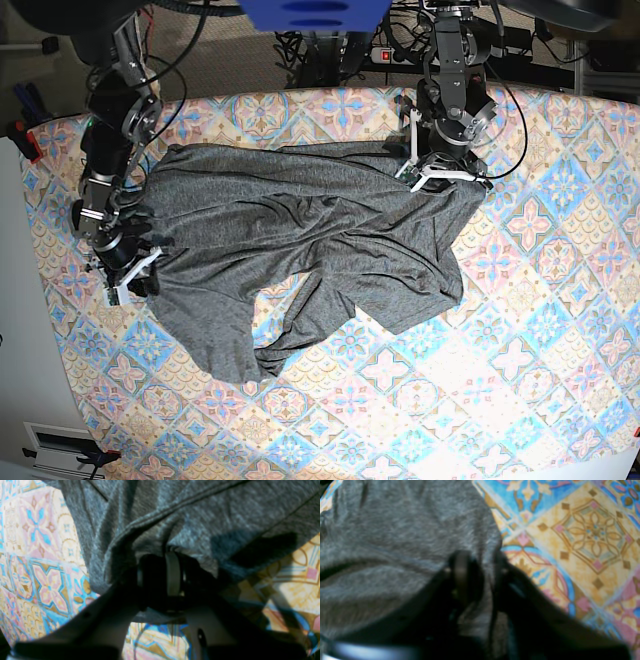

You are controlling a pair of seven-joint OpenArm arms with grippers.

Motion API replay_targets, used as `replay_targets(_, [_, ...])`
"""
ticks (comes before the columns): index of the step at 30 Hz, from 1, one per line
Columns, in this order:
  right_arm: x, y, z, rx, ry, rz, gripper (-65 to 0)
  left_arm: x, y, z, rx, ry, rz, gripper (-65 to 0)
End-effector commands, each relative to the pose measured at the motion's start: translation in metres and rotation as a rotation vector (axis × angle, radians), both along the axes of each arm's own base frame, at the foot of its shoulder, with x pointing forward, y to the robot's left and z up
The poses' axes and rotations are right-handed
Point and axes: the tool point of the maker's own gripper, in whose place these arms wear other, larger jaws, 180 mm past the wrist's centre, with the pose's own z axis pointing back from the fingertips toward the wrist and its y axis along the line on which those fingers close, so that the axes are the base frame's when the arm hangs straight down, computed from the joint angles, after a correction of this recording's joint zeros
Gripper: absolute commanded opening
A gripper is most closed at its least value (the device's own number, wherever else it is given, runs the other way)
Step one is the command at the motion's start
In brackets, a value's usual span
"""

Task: Layout the t-shirt on the table in an organized manner, then fold the t-shirt properly
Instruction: 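Grasp the shirt side with the right gripper and pull it toward the base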

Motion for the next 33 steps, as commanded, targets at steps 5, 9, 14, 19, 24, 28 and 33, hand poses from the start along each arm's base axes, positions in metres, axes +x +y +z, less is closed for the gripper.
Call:
replay_targets(5, [0.011,-0.028,0.038,-0.212,-0.007,0.036,-65.0,0.004,-0.002,0.009,-0.004,-0.030,0.018,-54.2])
replay_targets(9, [-0.006,-0.021,0.047,-0.306,-0.013,0.039,-65.0,0.006,-0.003,0.010,-0.004,-0.033,0.016,-54.2])
replay_targets(14, [-0.009,-0.018,0.094,-0.411,-0.136,0.027,-65.0,0.007,-0.006,0.011,-0.008,-0.037,0.011,-54.2])
replay_targets(19, [-0.029,0.002,0.095,-0.416,-0.159,0.038,-65.0,0.007,-0.006,0.011,-0.008,-0.037,0.011,-54.2])
replay_targets(24, [-0.046,0.014,0.098,-0.426,-0.177,0.041,-65.0,0.007,-0.006,0.011,-0.010,-0.037,0.011,-54.2])
replay_targets(28, [-0.062,0.026,0.101,-0.411,-0.192,0.036,-65.0,0.007,-0.006,0.011,-0.010,-0.037,0.011,-54.2])
replay_targets(33, [-0.078,0.013,0.138,-0.391,-0.295,-0.050,-65.0,0.007,-0.006,0.011,-0.011,-0.037,0.012,-54.2])
